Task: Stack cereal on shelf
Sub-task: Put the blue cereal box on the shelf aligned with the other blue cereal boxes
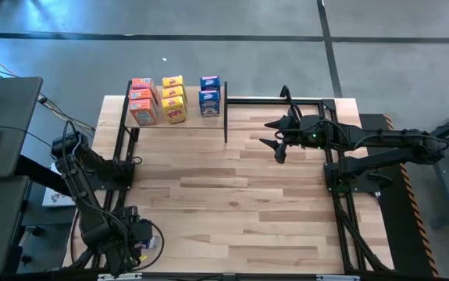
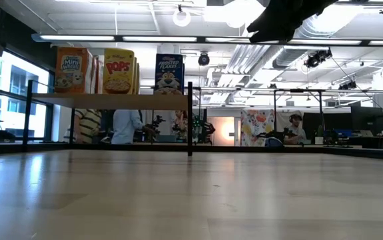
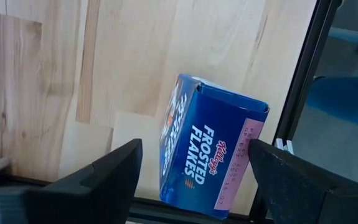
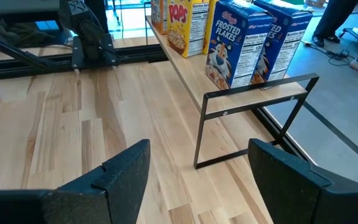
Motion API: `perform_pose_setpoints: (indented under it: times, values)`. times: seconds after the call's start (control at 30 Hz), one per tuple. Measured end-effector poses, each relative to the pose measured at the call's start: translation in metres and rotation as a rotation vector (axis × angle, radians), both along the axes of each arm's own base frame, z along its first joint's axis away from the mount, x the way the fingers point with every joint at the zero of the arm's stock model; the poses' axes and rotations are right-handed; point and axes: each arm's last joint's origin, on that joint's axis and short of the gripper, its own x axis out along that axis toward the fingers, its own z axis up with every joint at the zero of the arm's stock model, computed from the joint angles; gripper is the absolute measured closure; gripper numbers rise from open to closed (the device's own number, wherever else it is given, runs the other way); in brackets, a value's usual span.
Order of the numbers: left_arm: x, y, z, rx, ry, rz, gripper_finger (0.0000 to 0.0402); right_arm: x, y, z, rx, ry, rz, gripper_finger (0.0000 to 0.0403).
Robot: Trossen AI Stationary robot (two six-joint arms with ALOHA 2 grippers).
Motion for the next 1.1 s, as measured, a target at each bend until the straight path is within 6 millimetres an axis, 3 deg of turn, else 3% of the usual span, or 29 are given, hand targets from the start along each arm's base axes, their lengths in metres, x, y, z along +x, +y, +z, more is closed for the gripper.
perform_pose_setpoints:
  times: [0.57,1.1]
  values:
    - [-0.0025,0.0031,0.0064,-0.033,0.008,-0.016,0.0054,0.0,0.0,0.0,0.0,0.0,0.0,0.0139]
    - [-0.0019,0.0036,0.004,0.001,-0.003,-0.014,0.0052,0.0,0.0,0.0,0.0,0.0,0.0,0.0139]
